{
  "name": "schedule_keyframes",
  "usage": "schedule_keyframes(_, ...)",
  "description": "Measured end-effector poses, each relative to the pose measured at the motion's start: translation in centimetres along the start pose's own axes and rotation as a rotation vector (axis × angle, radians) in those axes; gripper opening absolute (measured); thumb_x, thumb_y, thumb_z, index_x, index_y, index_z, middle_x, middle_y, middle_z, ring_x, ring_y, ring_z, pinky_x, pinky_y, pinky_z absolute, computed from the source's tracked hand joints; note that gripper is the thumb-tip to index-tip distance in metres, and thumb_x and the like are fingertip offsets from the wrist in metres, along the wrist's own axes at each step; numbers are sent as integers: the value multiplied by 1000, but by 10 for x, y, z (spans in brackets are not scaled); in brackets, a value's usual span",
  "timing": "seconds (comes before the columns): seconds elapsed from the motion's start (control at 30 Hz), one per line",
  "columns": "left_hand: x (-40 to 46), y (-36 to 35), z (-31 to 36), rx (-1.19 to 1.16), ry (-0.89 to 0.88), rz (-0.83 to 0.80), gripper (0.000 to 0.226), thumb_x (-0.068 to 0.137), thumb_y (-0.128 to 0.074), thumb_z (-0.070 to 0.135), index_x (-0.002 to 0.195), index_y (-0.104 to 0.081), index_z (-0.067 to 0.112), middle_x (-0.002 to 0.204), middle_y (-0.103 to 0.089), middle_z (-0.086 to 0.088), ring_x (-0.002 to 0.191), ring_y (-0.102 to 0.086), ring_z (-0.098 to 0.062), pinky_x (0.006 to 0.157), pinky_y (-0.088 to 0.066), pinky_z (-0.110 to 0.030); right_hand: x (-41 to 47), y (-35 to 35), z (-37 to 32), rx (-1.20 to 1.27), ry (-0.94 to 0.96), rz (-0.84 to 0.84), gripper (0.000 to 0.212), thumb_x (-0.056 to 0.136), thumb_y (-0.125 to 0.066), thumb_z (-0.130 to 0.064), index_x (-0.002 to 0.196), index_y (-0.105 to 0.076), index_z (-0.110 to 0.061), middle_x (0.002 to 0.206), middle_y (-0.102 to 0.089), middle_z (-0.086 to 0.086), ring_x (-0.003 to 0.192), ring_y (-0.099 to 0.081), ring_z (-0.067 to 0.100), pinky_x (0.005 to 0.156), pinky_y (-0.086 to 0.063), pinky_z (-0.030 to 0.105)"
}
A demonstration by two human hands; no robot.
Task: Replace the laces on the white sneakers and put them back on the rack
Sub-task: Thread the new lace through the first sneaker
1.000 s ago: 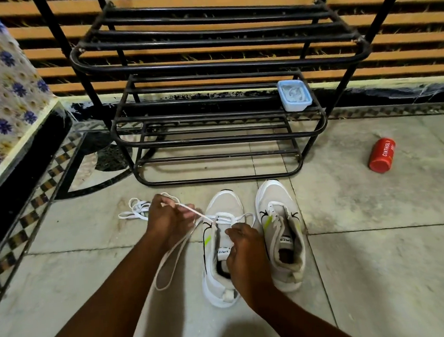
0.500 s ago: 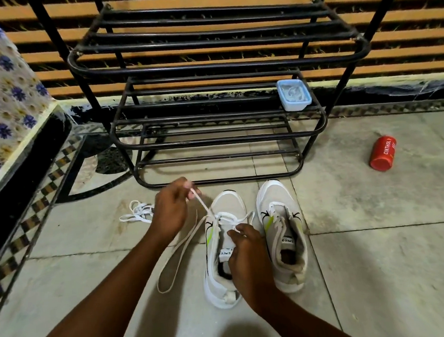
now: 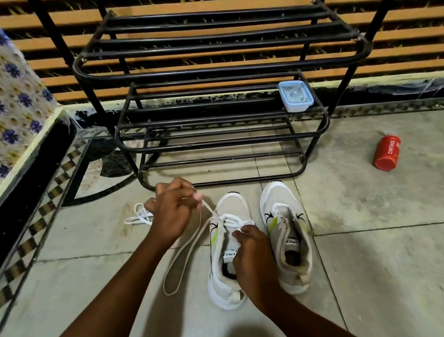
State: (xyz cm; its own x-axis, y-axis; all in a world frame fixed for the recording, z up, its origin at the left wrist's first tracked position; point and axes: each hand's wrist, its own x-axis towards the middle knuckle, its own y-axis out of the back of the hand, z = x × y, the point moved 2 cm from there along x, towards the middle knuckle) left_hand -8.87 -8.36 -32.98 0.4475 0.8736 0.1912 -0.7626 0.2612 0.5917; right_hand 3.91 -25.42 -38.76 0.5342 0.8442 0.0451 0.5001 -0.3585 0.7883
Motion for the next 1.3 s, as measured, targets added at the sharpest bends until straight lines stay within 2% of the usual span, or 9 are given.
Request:
schedule_keyframes(0.17,-1,13,16,-1076,478,313,38,113,-36,28,79,-44,13,55,-42,-2,51,-42,-19,48,-48,-29,1,0,-3,21,-44,-39,48,74,-59,9,118,-73,-6,129,-60,9,121,-57,27,103,-20,10)
schedule_keyframes(0.3,-6,12,-6,-137,145,-77,16,109,-48,29,116,-63,30,59,-55,-1,49,-47,-20,51,-37,-30,0,5,-4,78,-48,-70,44,82,-53,8,121,-70,-6,129,-59,10,121,-54,25,101,-27,8)
schedule_keyframes(0.37,-8,1,-16,279,57,-297,18,104,-56,28,100,-72,21,71,-67,-8,71,-63,-28,64,-39,-35,0,6,-5,109,-30,-110,38,86,-52,6,118,-68,-7,123,-57,12,113,-52,27,92,-35,12)
schedule_keyframes(0.47,-24,-21,-26,469,76,-447,36,101,-60,28,69,-63,12,73,-62,-16,79,-62,-37,66,-39,-36,2,4,-3,102,-49,-89,46,81,-55,6,123,-69,-6,127,-57,11,119,-54,26,101,-31,15)
schedule_keyframes(0.73,-55,-39,-17,786,138,-279,28,97,-50,47,120,-58,32,116,-61,6,113,-61,-27,84,-45,-40,15,11,-12,115,9,-54,41,77,-52,-18,111,-73,-9,116,-63,7,110,-60,27,102,-41,26)
schedule_keyframes(0.87,-43,-45,-21,465,169,-315,64,96,-60,42,153,-31,36,135,-64,13,132,-52,-20,103,-29,-50,27,12,-12,156,41,-2,35,76,-59,-22,106,-72,-9,106,-68,8,101,-66,31,96,-52,40)
schedule_keyframes(0.97,-36,-44,-24,355,223,-269,53,92,-66,32,139,-42,36,110,-72,13,118,-62,-24,106,-30,-50,36,13,-10,168,89,5,36,73,-62,-22,105,-72,-11,104,-69,7,99,-67,30,93,-54,44)
schedule_keyframes(1.1,-31,-20,-11,-95,390,-208,27,76,-69,29,100,-56,33,76,-69,3,75,-68,-25,77,-57,-48,44,17,-16,205,153,-24,42,74,-61,-19,115,-70,-12,112,-69,5,107,-64,28,98,-50,40)
schedule_keyframes(1.3,-22,19,55,-327,154,-148,25,92,-66,-8,106,-68,12,77,-61,-4,64,-66,-18,61,-54,-31,77,42,-56,690,-12,-354,49,81,-64,9,125,-60,-13,84,-73,-1,73,-67,10,68,-49,21)
